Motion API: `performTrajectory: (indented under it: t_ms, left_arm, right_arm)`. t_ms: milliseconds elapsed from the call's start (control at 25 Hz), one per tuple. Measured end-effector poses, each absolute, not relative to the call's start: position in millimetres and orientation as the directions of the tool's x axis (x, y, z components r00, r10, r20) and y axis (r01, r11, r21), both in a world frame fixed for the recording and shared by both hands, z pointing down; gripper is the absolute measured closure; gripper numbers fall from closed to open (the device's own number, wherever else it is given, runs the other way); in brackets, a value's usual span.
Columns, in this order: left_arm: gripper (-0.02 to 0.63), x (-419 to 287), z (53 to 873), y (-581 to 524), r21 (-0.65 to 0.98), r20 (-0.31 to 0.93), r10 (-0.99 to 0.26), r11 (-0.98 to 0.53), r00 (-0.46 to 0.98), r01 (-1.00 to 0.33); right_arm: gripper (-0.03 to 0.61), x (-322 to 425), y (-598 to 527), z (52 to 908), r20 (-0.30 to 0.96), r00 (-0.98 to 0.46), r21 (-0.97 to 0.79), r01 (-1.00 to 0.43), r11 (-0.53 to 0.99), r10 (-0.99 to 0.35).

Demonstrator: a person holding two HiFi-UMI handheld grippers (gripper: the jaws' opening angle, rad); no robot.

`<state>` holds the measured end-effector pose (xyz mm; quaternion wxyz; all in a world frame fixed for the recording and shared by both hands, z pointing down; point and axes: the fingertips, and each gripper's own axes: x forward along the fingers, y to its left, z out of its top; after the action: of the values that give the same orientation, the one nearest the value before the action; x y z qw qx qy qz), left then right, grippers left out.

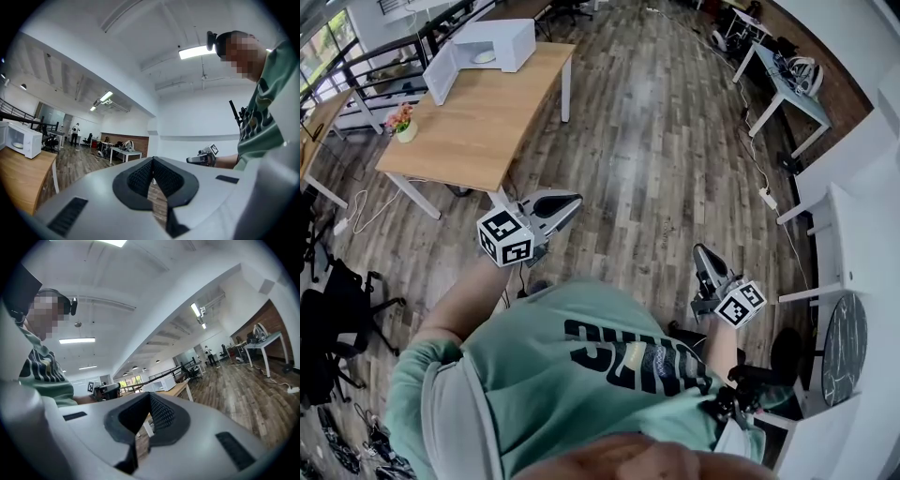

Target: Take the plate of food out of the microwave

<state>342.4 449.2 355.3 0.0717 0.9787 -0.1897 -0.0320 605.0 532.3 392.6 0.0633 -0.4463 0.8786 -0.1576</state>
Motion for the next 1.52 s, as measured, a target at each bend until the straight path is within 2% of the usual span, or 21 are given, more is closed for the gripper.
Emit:
performTrajectory:
  t_ms: [480, 880, 1200, 1520]
  left_arm:
    - [0.611, 232.2, 358.2, 297.2, 0.221, -0.113, -0.344, -0.923, 0.932, -0.314]
    - [0.611, 169.7, 376.6, 192.9, 0.261, -0.113, -0.342, -0.916, 0.933, -0.304]
    - [0.611, 156.3, 406.3, 136.8, 0.317, -0.062, -0.442, -0.859, 0.895, -0.403]
    - [0.611, 227.1, 399.2, 64.9, 0.333, -0.043, -0.579, -0.776, 0.814, -0.535]
  right_arm:
    - [0.572, 488.5, 388.2, 350.9, 0.053, -0.592, -0.234, -0.79, 0.566, -0.804]
    - [0.572, 408.9, 273.2, 356.8, 0.103, -0.636, -0.251, -0.76, 0.599, -0.765]
    - [0.572, 407.8, 184.5, 377.7, 0.097, -0.713, -0.308, -0.685, 0.66, -0.694]
    - [0.572, 474.9, 76.2, 392.0, 0.069, -0.833, -0.341, -0.537, 0.771, -0.55]
